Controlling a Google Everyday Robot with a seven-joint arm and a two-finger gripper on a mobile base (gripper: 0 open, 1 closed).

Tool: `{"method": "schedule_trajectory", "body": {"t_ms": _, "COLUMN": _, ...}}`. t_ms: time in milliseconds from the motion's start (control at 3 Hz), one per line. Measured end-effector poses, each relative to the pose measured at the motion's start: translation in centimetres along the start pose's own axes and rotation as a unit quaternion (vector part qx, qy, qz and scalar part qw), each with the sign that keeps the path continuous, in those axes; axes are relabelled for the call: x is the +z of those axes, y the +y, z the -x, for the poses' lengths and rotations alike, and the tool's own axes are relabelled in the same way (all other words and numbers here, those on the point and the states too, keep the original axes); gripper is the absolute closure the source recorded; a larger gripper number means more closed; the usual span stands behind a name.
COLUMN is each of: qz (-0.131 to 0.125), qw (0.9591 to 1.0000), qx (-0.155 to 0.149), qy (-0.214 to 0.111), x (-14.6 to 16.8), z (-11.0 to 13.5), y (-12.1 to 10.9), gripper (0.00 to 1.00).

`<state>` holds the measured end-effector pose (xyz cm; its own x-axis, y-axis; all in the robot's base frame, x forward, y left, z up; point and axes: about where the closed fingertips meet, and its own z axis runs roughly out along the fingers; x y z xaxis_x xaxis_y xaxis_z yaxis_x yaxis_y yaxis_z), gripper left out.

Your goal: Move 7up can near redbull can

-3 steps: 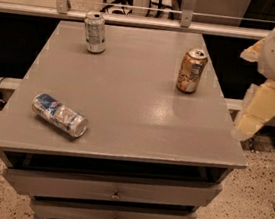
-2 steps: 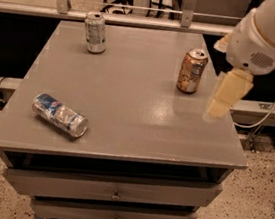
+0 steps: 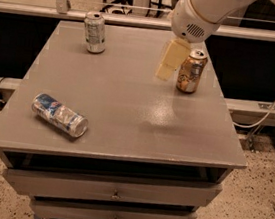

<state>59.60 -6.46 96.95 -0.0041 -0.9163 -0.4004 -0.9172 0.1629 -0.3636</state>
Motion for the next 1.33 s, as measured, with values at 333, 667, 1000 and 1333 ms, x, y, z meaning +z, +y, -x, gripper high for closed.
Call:
{"method": "schedule_trajectory", "body": {"t_ms": 333, "qz": 0.000, "qw": 1.0000, "qx": 0.000, "qy": 0.000, "x": 0.0, "z": 0.0, "y": 0.0, "gripper": 0.00}}
{"method": "schedule_trajectory", "body": {"t_ms": 667, "qz": -0.004, "qw": 0.9992, "qx": 0.018, "qy": -0.036, "x": 2.7, "z": 1.3, "y": -1.9, "gripper": 0.00}}
{"method": "schedule_trajectory", "body": {"t_ms": 1000, "qz": -0.015, "qw": 0.9931, "qx": 0.061, "qy": -0.099, "x": 8.0, "z": 3.7, "y": -6.2, "gripper": 0.00}}
{"method": "schedule_trajectory", "body": {"t_ms": 1333, "qz": -0.023, "qw": 0.9825, "qx": 0.097, "qy": -0.157, "x": 12.7, "z": 6.4, "y": -10.4, "gripper": 0.00}}
